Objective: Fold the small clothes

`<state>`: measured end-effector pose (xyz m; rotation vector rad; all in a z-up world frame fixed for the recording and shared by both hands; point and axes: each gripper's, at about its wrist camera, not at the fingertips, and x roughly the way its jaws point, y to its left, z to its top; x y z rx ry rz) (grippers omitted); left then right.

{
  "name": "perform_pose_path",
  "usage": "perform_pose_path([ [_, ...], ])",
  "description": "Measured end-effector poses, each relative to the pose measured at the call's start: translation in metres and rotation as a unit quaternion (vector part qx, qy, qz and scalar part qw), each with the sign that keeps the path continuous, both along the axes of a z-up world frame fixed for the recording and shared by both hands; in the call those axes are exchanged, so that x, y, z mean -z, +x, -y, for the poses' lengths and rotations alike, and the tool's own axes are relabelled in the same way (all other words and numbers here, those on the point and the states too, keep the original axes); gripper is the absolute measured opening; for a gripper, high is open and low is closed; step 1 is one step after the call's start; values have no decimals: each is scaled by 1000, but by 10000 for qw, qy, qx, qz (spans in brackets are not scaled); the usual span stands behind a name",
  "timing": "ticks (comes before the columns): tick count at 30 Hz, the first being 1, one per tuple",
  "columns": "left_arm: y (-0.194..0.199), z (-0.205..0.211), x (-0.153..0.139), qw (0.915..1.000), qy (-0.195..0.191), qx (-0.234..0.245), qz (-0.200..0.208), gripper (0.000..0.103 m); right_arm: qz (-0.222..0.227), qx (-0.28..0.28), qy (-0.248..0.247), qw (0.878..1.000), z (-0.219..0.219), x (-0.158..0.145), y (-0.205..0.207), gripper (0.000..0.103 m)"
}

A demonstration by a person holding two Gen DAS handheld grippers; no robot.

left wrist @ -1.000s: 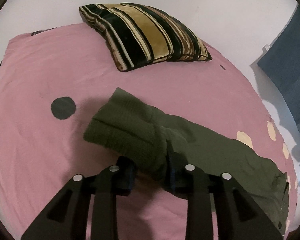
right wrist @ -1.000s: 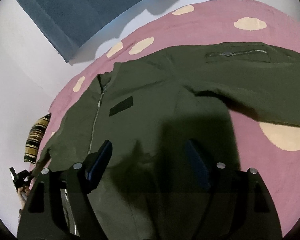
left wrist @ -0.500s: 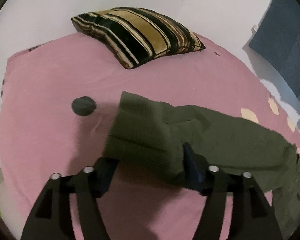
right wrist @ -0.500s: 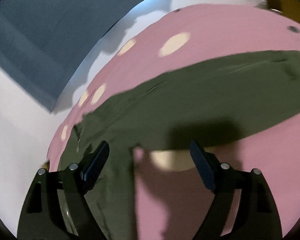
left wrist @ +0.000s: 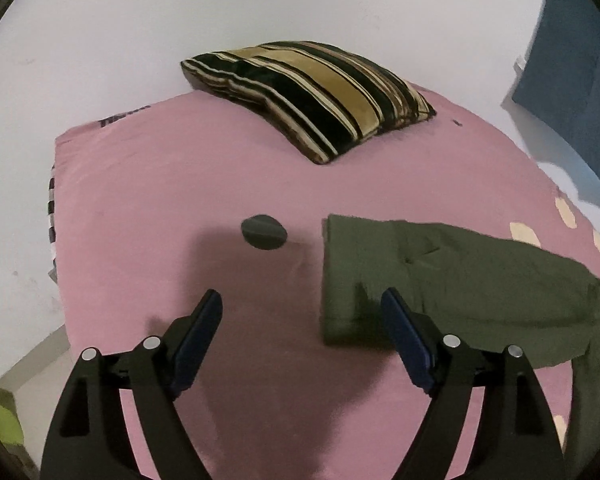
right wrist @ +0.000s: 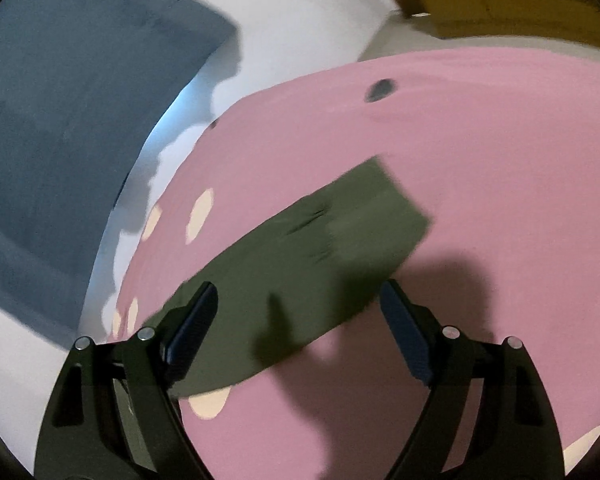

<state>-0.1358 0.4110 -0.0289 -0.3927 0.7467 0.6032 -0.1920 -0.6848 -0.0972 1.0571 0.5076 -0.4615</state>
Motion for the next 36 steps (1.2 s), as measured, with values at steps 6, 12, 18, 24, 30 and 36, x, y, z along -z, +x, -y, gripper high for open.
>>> perform_pose_path([
  [6,14,30,-22,9992,-43,193,354,80,229,415,649,9968,23,24,-11,83],
  [12,39,85,-41,9953,54,780,574,81,375,397,653,9964,33,33,8,83],
  [18,60,138,-46,9898,23,1266,652,81,-161,87,90,9998,36,32,42,47],
  [24,76,180,-49,9844,-20,1636,653,83,-95,-135,87,9998,29,24,52,15],
  [30,85,223,-58,9795,290,1886,651,85,369,-370,-173,9985,11,-30,62,14],
  [36,91,254,-63,9739,359,2151,631,85,950,-1074,-584,9879,-39,-104,96,14],
])
